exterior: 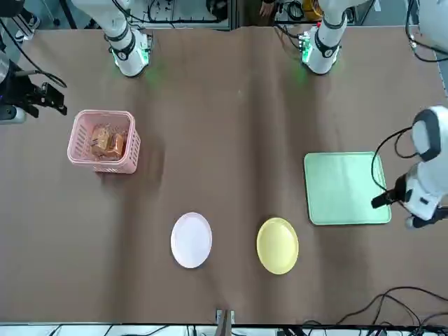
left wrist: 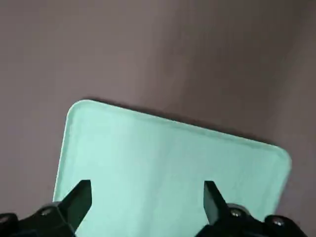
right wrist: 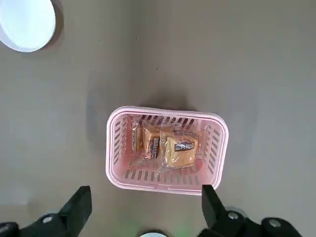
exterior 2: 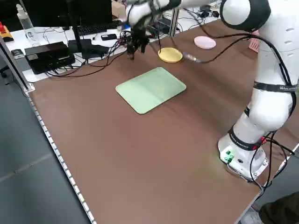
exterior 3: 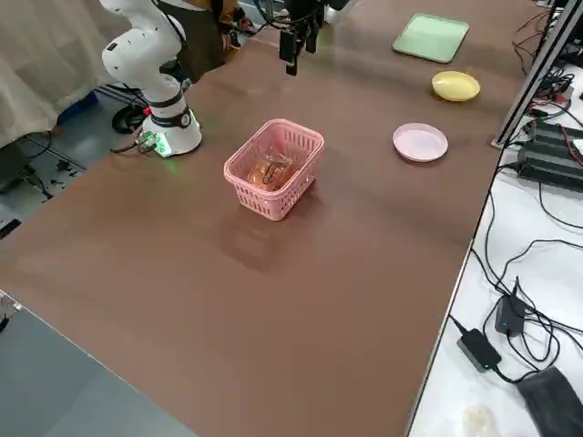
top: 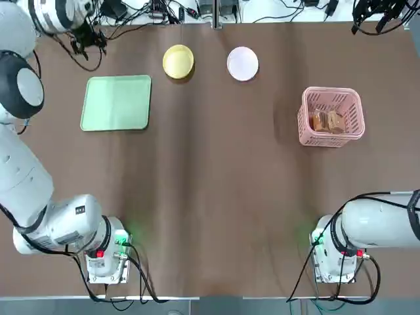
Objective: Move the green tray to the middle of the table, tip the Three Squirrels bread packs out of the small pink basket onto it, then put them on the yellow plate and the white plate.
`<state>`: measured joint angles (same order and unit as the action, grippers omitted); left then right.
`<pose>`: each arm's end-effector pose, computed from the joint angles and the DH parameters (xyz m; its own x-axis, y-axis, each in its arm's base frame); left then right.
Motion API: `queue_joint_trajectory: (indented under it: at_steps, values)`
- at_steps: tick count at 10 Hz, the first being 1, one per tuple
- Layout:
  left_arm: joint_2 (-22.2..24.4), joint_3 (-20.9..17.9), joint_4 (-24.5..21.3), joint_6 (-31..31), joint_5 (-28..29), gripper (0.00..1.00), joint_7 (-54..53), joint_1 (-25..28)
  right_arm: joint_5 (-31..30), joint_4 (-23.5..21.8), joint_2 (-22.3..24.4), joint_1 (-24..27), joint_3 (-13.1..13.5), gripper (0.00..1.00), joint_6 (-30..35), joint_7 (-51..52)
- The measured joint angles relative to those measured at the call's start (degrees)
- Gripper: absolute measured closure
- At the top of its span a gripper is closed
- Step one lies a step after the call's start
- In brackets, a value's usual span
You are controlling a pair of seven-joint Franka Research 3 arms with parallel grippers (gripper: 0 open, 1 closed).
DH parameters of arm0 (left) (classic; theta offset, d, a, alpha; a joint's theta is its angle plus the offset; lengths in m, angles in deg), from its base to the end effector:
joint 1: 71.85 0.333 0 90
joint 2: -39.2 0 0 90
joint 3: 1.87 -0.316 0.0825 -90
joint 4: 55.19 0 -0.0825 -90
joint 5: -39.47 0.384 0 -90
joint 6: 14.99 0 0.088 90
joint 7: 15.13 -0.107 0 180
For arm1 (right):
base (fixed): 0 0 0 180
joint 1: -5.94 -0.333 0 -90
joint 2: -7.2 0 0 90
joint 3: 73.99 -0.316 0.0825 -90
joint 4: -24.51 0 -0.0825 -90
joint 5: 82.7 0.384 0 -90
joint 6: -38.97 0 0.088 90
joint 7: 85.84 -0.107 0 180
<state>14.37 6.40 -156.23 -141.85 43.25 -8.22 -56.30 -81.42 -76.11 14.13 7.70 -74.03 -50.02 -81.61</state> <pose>0.6503 0.0935 0.3241 0.9751 0.2207 0.0216 0.2206 -0.9753 0.0095 0.5111 -0.0129 0.6004 0.9958 0.0443 -0.0801 0.0421 -0.9987 -0.0282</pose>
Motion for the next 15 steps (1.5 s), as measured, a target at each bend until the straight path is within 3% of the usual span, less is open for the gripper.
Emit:
queue_joint_trajectory:
  at_steps: [5,9,11,12,15]
  values:
    - [-6.5,-0.1,-8.9,-18.1,1.5,0.00,-7.5,8.1,0.0,0.0,0.0,0.0,0.1,0.01,0.1,0.0]
    - [-8.4,-0.1,-9.7,-19.2,1.5,0.00,-8.1,11.1,0.0,0.0,0.0,0.1,0.1,0.01,0.2,0.0]
    - [-8.5,0.1,-10.3,-19.4,1.5,0.05,-8.1,12.3,0.0,0.0,0.0,0.1,0.1,0.01,0.3,0.0]
    - [-8.6,0.2,-10.6,-19.4,1.5,0.11,-8.1,12.4,0.0,0.0,0.0,0.1,0.1,0.01,0.3,0.0]
    - [-8.6,0.3,-10.8,-19.7,1.6,0.58,-8.1,12.6,0.0,0.0,0.0,0.1,0.2,0.01,0.4,0.0]
